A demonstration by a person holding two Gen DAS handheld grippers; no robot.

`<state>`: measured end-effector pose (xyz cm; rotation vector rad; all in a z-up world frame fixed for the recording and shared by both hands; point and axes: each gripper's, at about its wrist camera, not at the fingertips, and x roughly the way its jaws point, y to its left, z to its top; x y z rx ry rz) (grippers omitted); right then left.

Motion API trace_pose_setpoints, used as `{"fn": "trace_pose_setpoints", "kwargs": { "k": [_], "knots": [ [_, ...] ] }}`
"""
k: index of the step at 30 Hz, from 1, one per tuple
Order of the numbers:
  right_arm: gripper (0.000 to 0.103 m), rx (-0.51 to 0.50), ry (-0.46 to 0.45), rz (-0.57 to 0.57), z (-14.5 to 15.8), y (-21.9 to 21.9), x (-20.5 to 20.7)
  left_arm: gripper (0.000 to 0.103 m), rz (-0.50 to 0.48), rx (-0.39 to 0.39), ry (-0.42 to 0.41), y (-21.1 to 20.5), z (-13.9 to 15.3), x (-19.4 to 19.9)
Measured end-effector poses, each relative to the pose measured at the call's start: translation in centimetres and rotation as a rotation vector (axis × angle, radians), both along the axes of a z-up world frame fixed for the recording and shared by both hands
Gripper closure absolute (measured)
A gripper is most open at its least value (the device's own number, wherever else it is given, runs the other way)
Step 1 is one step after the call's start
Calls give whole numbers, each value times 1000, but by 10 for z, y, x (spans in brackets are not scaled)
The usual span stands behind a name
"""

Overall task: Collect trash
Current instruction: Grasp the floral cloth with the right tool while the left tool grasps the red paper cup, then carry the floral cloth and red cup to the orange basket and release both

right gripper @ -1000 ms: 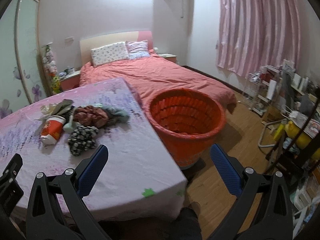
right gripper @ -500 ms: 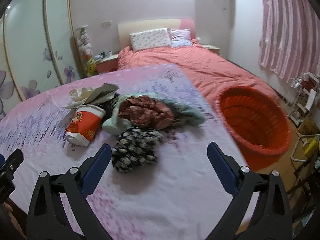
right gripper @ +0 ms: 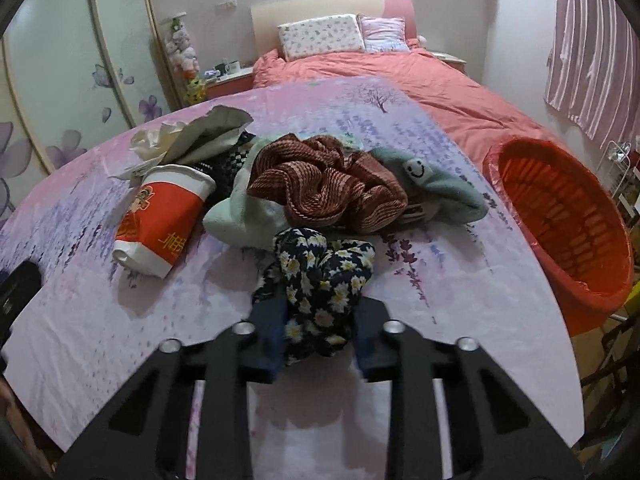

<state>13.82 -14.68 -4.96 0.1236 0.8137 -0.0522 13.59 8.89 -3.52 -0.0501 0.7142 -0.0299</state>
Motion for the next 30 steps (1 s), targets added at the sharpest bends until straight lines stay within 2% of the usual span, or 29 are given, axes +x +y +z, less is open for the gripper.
{"fn": "trace_pose_setpoints", "kwargs": {
  "k": [5,9,14,16,18,20,26,30],
  "knots": [
    [87,6,-39,-27,11,-17,-13,4,-55,-34,47,-23,-10,32],
    [87,4,-51,-56,16,-33,-9,4,-72,-26,129,-38,-30,63],
    [87,21,-48,-88,14,-49,-4,9,-74,-39,190,-44,-44,83],
    [87,29,-42,-94,12,-51,-1,14,-80,-42,206,-47,-48,89],
    [87,38,-36,-98,10,-55,0,19,-91,-55,214,-48,-50,92],
    [87,41,-34,-100,8,-57,0,28,-108,-57,213,-50,-50,94],
    [87,45,-51,-94,13,-58,-4,29,-118,-37,195,-46,-45,89],
    [87,51,-77,-90,23,-58,-10,29,-125,-17,161,-44,-32,71]
  ]
}}
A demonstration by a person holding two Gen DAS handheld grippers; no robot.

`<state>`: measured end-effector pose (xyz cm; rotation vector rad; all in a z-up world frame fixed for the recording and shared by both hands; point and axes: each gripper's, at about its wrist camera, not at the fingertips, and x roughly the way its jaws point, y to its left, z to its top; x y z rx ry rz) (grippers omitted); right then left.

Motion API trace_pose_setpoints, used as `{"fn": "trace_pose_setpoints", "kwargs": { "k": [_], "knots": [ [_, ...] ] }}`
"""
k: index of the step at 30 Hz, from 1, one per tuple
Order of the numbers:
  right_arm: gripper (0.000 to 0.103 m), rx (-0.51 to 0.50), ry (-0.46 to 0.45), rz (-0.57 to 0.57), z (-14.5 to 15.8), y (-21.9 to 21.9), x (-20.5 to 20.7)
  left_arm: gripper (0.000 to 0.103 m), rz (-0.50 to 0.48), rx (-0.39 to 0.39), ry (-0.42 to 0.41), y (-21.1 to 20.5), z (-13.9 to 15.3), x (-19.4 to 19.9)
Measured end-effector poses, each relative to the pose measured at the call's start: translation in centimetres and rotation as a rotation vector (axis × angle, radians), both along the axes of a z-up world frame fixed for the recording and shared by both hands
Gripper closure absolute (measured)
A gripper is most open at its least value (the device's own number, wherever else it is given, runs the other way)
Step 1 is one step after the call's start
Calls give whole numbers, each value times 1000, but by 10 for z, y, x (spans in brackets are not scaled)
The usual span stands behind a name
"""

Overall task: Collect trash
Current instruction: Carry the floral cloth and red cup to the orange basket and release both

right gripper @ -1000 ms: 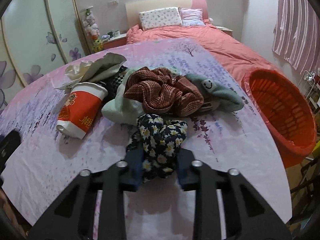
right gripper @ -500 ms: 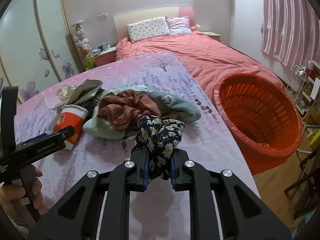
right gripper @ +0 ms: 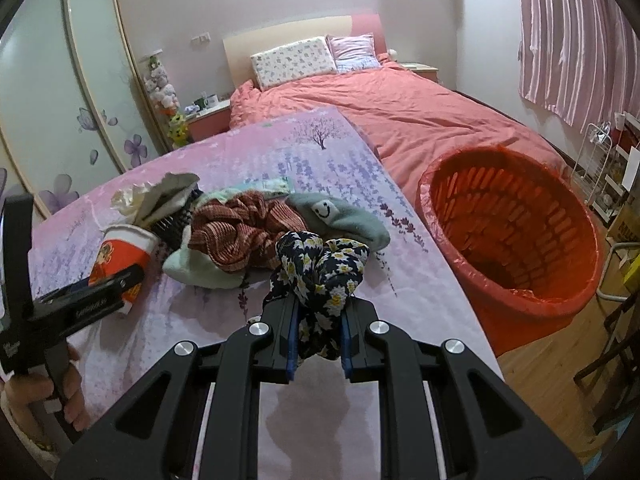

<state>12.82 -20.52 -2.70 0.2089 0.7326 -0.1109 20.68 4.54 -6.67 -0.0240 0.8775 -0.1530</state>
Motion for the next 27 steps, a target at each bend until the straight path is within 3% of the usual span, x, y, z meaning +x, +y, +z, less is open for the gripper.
{"fn": "trace_pose_setpoints", "kwargs": {
  "k": [11,18,27],
  "knots": [
    [87,-4,-99,-13,34,-12,-21,29,-34,-21,-93,-12,50,-39],
    [87,-12,-139,-53,44,-33,-31,29,-96,-49,-145,-46,81,-58],
    [87,-39,-164,-130,43,-63,-34,29,-185,-41,-202,-96,99,-70]
  ]
}}
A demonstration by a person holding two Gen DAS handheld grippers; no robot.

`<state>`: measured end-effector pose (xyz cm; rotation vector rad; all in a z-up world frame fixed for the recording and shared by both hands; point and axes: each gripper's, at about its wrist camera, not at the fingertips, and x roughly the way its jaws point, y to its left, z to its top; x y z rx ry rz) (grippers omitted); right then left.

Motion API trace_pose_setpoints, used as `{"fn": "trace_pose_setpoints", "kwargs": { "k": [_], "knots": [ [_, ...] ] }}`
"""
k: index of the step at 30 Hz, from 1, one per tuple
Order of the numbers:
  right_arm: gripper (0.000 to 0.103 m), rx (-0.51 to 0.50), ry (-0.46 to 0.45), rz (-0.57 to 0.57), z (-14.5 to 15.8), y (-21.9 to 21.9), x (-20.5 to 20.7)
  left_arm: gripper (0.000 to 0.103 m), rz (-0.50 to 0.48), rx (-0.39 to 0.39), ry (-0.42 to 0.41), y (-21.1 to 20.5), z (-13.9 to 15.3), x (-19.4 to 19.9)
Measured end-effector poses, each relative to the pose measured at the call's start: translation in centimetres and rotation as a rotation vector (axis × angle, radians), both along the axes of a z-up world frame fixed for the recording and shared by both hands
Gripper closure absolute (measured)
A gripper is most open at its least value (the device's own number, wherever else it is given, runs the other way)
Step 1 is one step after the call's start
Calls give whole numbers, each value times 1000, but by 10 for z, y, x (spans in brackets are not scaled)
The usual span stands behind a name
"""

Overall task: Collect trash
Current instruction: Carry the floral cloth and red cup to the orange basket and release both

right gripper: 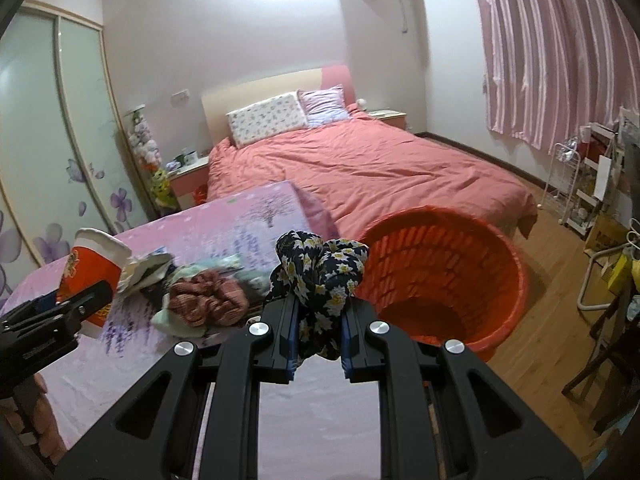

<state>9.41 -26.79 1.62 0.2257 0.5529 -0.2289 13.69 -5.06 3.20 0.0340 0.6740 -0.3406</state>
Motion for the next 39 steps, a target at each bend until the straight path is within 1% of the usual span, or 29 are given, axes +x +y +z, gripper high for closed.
{"fn": "trace_pose_setpoints", "kwargs": {
  "k": [8,12,18,25,30,35,37,39],
  "knots": [
    [87,10,-11,-76,-6,-33,3,29,-94,18,-11,-48,-1,5],
    [87,14,-16,-102,-9,-48,4,29,-143,15,-19,-71,0,5],
    [87,47,-15,-130,-18,-73,5,29,-235,17,-30,-115,-3,8],
    [87,85,-16,-147,-24,-103,9,29,-313,32,-15,-164,-18,19],
    [86,107,-19,-151,-27,-123,18,29,-352,41,6,-196,-31,39],
    [86,134,-21,-149,-32,-137,24,29,-379,45,28,-216,-45,57],
    [83,154,-21,-147,-36,-143,27,29,-389,46,43,-226,-54,64],
    [76,185,-20,-143,-41,-150,30,29,-396,54,64,-232,-65,72]
  ]
}}
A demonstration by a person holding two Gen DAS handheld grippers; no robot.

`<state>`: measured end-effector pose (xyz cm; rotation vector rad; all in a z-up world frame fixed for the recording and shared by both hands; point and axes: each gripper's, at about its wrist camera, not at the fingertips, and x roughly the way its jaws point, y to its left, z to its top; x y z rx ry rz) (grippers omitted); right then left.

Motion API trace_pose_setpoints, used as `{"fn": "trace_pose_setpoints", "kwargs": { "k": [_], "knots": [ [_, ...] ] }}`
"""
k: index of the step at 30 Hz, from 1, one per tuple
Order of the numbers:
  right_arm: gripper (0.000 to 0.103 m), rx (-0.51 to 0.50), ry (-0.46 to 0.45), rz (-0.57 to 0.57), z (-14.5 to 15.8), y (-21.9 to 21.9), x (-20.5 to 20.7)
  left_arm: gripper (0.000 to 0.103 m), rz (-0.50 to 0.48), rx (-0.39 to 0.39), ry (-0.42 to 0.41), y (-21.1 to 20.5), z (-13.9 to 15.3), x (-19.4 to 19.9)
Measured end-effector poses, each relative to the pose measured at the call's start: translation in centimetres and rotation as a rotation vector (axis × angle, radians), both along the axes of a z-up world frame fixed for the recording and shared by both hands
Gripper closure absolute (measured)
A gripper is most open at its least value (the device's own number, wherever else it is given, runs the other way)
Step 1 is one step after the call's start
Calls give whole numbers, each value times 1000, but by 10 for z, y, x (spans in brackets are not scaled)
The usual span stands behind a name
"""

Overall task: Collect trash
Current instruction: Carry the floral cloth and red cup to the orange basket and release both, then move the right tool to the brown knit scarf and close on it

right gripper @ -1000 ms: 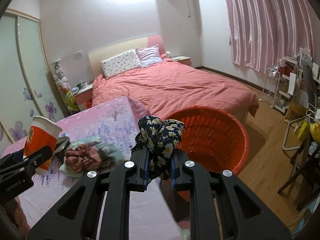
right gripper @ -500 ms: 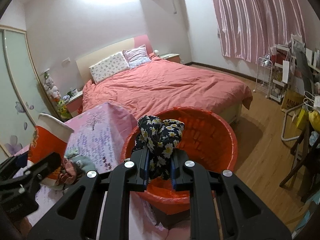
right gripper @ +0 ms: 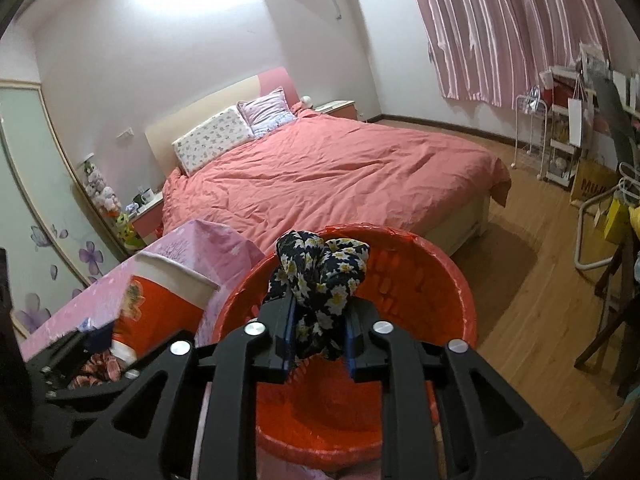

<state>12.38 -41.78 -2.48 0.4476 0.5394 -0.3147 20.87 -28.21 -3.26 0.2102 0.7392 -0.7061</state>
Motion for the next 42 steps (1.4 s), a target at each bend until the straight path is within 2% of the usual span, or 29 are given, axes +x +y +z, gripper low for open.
{"fn": "trace_pose_setpoints", "kwargs": {
  "k": [1,3,5,9,12,20,29,38,42],
  "knots": [
    [75,17,2,-2,-3,-4,1,28,2,5,8,-5,-5,2],
    [65,46,5,-3,-8,-10,4,28,6,16,39,-9,-17,10],
    [59,60,9,-11,-12,-11,4,28,12,35,71,-9,-28,18],
    [49,71,13,-27,-15,-10,2,23,7,53,77,-6,-36,22],
    [47,69,21,-35,-14,-4,-1,19,6,54,61,-4,-35,20],
    [45,25,32,-31,1,5,0,19,37,68,15,20,-22,10],
    [44,-23,52,61,9,50,8,19,193,85,-8,107,-7,0],
    [44,-69,101,266,3,139,38,19,419,86,-31,229,-2,9],
    [44,-80,110,380,0,181,57,19,523,81,-12,282,-6,16]
  ]
}}
